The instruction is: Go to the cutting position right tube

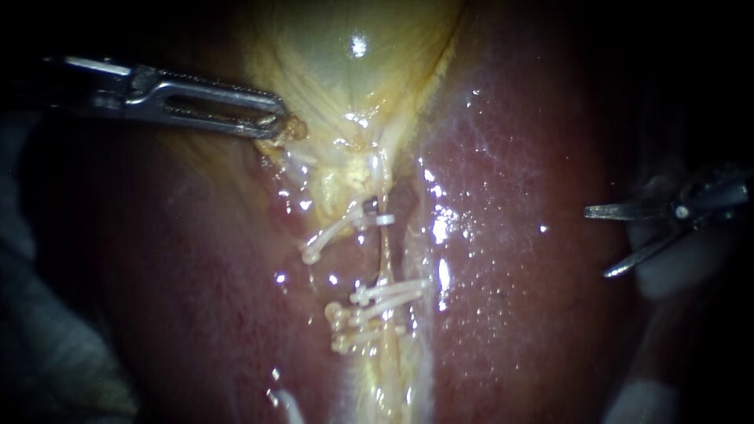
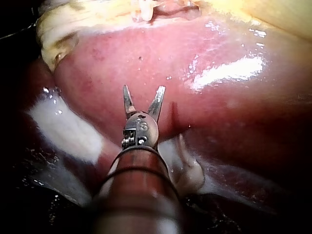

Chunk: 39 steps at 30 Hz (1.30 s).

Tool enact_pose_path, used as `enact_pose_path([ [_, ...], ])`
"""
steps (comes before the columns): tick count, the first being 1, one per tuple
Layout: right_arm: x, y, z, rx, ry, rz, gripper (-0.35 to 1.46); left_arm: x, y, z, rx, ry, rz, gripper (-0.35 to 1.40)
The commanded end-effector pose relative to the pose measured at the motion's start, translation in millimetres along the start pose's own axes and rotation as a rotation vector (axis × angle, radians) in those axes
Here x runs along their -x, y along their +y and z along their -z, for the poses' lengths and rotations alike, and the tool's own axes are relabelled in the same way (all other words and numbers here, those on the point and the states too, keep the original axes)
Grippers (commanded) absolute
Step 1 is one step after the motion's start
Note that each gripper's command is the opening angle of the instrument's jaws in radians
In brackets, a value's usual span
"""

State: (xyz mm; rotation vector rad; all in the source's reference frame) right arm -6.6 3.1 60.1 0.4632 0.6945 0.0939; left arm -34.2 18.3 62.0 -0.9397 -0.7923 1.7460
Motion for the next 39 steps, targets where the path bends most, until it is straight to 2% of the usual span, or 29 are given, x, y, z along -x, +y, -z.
enact_pose_path([
  [1, 0.0, 0.0, 0.0, 0.000, 0.000, 0.000, 1.45, -0.1, 0.0, 0.2, 0.002, -0.002, 0.001, -0.35],
  [5, 0.0, 0.0, 0.0, 0.000, 0.000, -0.001, 1.45, -0.9, 0.2, 2.3, 0.001, 0.000, 0.005, -0.35],
  [11, -0.1, 0.0, 0.0, 0.000, 0.000, -0.001, 1.45, -2.5, 1.1, 7.5, -0.027, 0.022, 0.018, -0.35],
  [15, -0.1, 0.0, -0.1, 0.000, 0.000, -0.001, 1.45, -2.8, 1.6, 9.4, -0.038, 0.027, 0.024, -0.35],
  [25, -0.3, 0.0, -0.2, 0.001, 0.000, -0.003, 1.45, -3.7, 2.3, 11.2, -0.041, 0.044, 0.036, -0.35],
  [30, -1.8, 0.0, -0.7, 0.004, 0.003, -0.010, 1.45, -3.5, 2.5, 11.0, -0.042, 0.048, 0.037, -0.35],
  [32, -2.9, -0.1, -1.3, -0.022, 0.010, -0.017, 1.45, -3.4, 2.5, 10.9, -0.043, 0.049, 0.037, -0.35],
  [35, -4.4, -0.4, -2.2, -0.080, 0.037, -0.040, 1.45, -3.3, 2.5, 10.7, -0.045, 0.050, 0.036, -0.35],
  [36, -5.0, -0.6, -2.6, -0.112, 0.056, -0.052, 1.45, -3.2, 2.5, 10.6, -0.046, 0.051, 0.036, -0.35],
  [39, -6.4, -1.0, -3.5, -0.136, 0.112, -0.082, 1.44, -3.2, 2.5, 10.5, -0.046, 0.051, 0.036, -0.35],
])
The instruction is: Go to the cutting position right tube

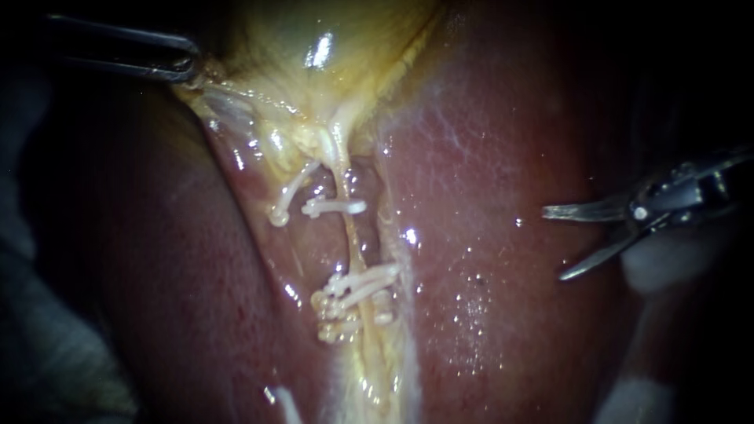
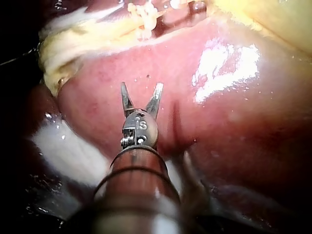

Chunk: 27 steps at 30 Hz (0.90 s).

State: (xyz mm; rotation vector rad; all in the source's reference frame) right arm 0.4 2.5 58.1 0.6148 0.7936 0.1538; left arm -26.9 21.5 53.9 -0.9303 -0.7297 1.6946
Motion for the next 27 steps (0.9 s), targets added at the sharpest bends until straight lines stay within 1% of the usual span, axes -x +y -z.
enact_pose_path([
  [1, -0.3, -0.1, -0.4, -0.013, 0.012, -0.012, 1.44, 0.0, 0.0, 0.0, -0.001, 0.000, 0.000, -0.35],
  [4, -1.5, -0.1, -1.7, -0.032, 0.041, -0.033, 1.44, 0.0, 0.0, -0.1, -0.001, 0.000, 0.000, -0.35],
  [8, -2.9, 0.2, -3.6, -0.057, 0.064, -0.072, 1.44, 0.0, 0.0, -0.1, -0.001, 0.001, 0.000, -0.35],
  [12, -3.9, 0.8, -5.6, -0.081, 0.064, -0.111, 1.42, 0.0, 0.1, -0.1, -0.002, 0.001, 0.000, -0.35],
  [15, -4.2, 1.2, -7.0, -0.097, 0.065, -0.133, 1.42, 0.0, 0.2, -0.1, -0.002, 0.001, 0.000, -0.35],
  [21, -4.5, 2.6, -10.2, -0.119, 0.065, -0.176, 1.40, 0.0, 0.2, -0.1, -0.002, 0.001, 0.001, -0.35],
  [27, -4.1, 4.1, -13.7, -0.134, 0.054, -0.213, 1.40, 0.0, 0.3, -0.1, -0.002, 0.001, 0.001, -0.35],
])
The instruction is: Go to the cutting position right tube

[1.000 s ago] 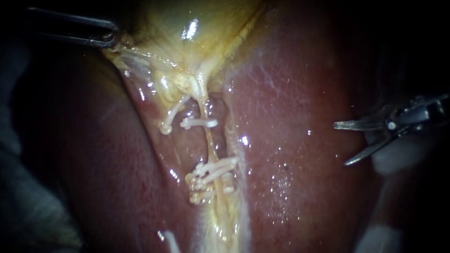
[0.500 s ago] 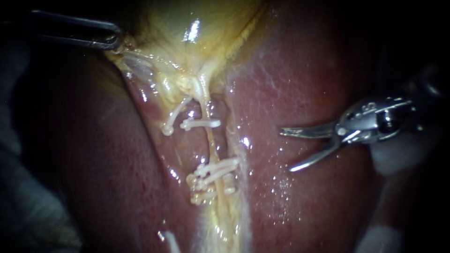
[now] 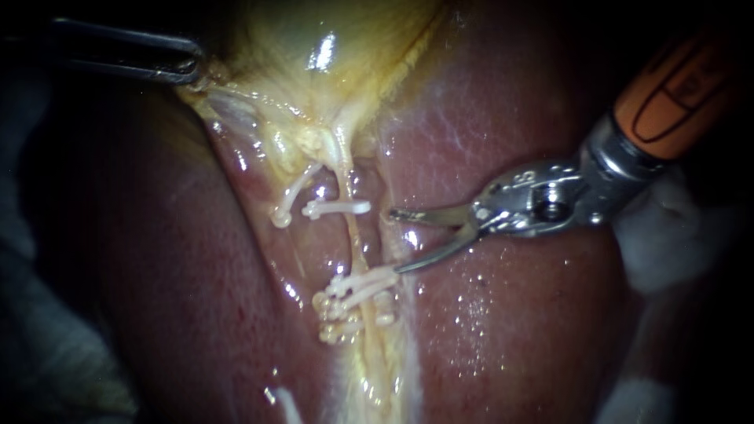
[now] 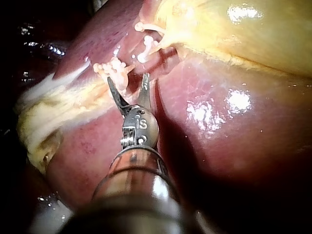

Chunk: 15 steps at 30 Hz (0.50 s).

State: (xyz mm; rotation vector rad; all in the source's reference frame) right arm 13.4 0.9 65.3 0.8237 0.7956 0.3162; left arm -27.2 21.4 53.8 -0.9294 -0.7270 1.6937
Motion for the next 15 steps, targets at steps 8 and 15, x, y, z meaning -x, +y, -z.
enact_pose_path([
  [8, 0.6, 1.6, -3.4, -0.017, 0.003, -0.008, 1.40, 0.0, 0.1, 0.0, -0.001, 0.001, 0.000, -0.35],
  [15, 0.1, 2.0, -5.8, -0.034, 0.062, -0.001, 1.42, 0.0, 0.2, 0.0, -0.001, 0.001, 0.001, -0.35],
])
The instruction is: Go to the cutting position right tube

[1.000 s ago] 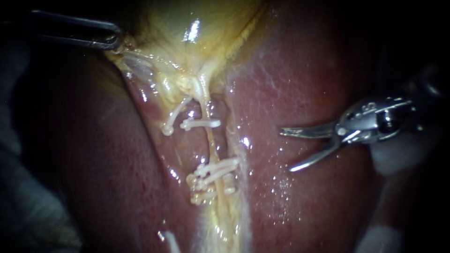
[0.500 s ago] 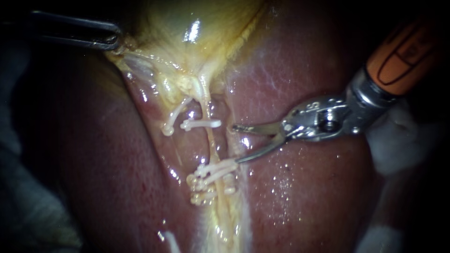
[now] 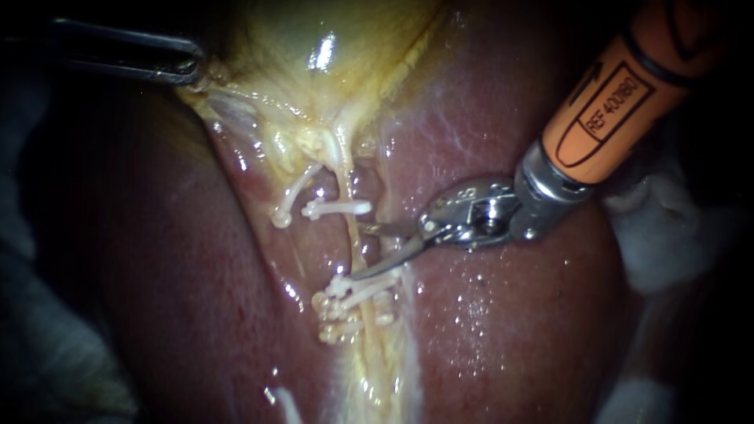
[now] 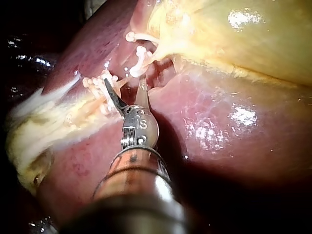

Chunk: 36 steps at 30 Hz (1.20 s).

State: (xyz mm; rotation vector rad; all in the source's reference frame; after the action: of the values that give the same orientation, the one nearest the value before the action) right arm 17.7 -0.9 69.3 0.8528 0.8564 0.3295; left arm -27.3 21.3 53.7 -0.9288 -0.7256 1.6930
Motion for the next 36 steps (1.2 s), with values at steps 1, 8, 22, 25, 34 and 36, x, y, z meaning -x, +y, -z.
enact_pose_path([
  [1, -0.1, 0.0, -0.3, 0.001, 0.010, 0.002, 1.42, 0.0, 0.0, 0.0, 0.000, 0.000, 0.000, -0.35],
  [8, -0.9, 0.3, -1.4, -0.036, 0.062, 0.010, 1.35, 0.0, 0.1, -0.1, 0.000, 0.000, 0.000, -0.35],
  [22, -2.8, 0.3, -4.0, -0.125, 0.105, 0.063, 1.30, -0.1, 0.1, -0.2, -0.001, 0.001, 0.001, -0.35],
  [25, -3.2, 0.4, -4.5, -0.128, 0.116, 0.063, 1.30, -0.1, 0.1, -0.2, -0.001, 0.001, 0.001, -0.35],
  [34, -3.4, -0.8, -4.2, -0.166, 0.169, 0.069, 1.30, -0.1, 0.1, -0.2, -0.001, 0.001, 0.001, -0.35],
  [36, -3.7, -1.4, -3.9, -0.183, 0.185, 0.071, 1.30, -0.1, 0.1, -0.2, -0.001, 0.001, 0.001, -0.35],
])
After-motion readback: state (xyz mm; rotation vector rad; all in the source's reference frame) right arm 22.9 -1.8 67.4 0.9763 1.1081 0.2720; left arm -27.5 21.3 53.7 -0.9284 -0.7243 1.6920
